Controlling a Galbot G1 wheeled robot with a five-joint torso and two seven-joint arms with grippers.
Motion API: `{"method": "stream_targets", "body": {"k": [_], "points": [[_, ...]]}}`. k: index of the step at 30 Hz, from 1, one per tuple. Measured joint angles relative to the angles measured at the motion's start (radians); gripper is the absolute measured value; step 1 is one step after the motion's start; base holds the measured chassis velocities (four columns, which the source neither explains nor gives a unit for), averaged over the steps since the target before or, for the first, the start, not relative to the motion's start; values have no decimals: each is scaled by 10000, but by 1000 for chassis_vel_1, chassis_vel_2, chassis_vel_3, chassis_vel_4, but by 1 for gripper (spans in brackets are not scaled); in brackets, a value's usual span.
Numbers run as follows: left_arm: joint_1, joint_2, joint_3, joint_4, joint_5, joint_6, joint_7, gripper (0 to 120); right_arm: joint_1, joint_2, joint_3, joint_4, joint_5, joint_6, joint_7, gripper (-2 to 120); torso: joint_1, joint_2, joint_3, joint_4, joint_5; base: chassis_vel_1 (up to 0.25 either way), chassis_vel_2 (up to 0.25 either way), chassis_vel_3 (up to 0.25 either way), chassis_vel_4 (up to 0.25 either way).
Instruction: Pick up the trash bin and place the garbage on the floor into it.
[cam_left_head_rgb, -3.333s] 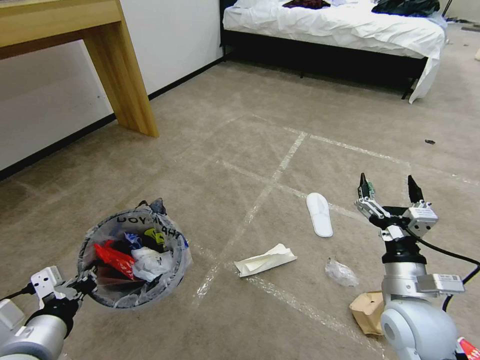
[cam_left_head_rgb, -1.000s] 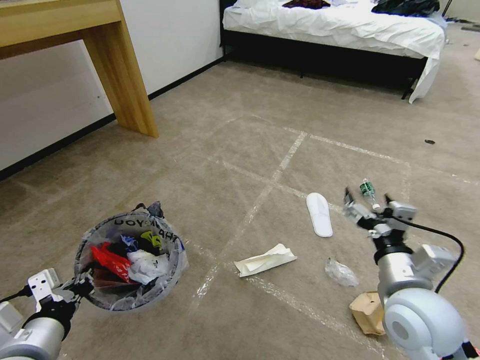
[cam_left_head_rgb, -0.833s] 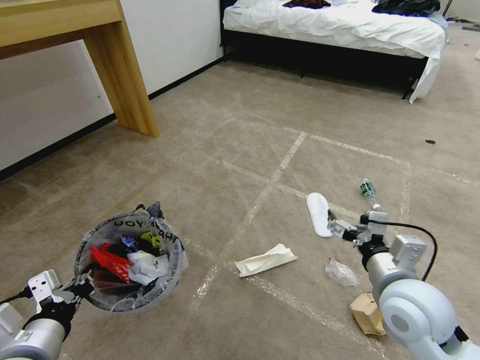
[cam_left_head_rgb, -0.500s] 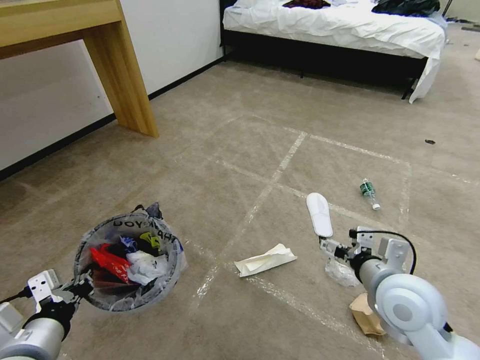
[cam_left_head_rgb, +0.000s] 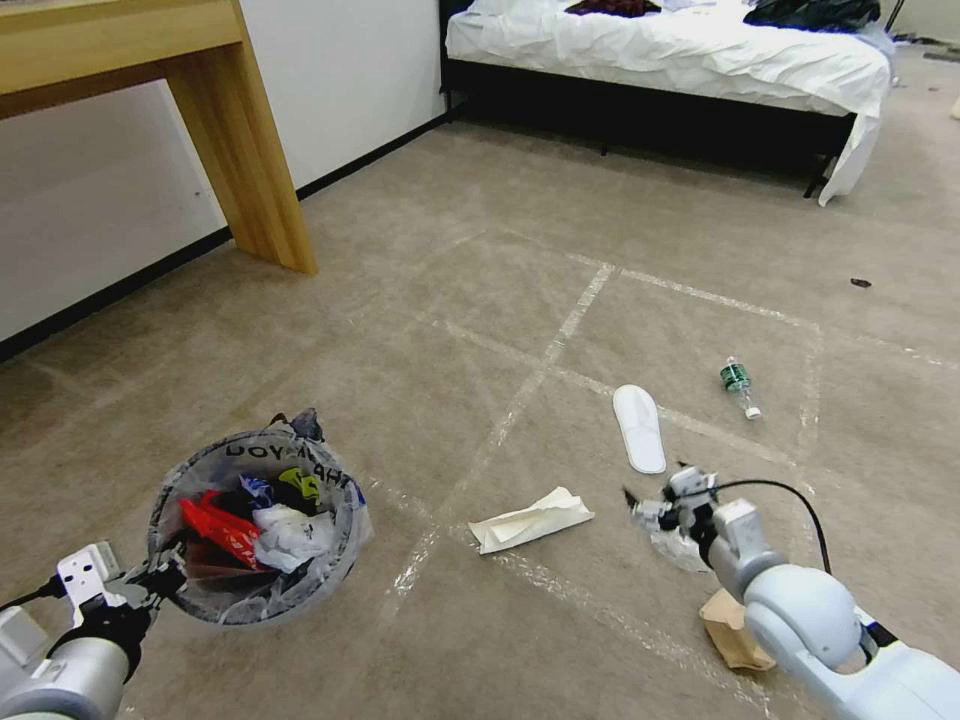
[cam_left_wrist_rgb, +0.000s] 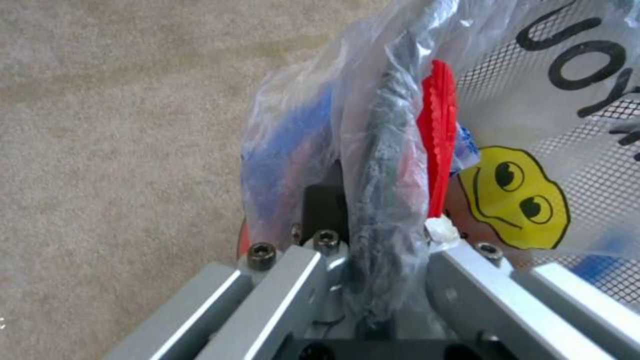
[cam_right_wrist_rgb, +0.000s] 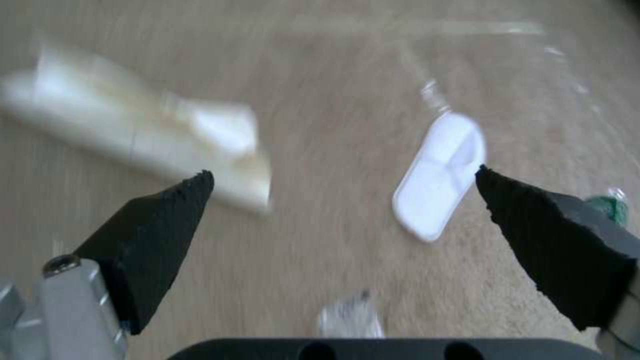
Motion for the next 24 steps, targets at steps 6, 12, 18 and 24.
{"method": "stream_targets", "body": {"k": [6,12,18,24], "points": [[19,-124,15,56,120,-54,39,1,1042,-271,-1029,-229,-278,-1569,-790,100,0,0,0,0,1,0,0,0,0],[32,-213,7,66,165,-70,38,1,2997,-135,-2253,-599,-585,-3088,-2891,100,0,0,0,1,-1,0,0,0,0],[62,-347,-45,63,197,-70,15,1,4919,560,-3371,-1972,-2347,-2355,-6460,100,-1,0,0,0,-1,0,0,0,0],[89,-528,-52,100,333,-87,6,1,6627,1632,-4754,-3801,-2715,-1225,-6594,100,0,-1,1,3,-3,0,0,0,0]]}}
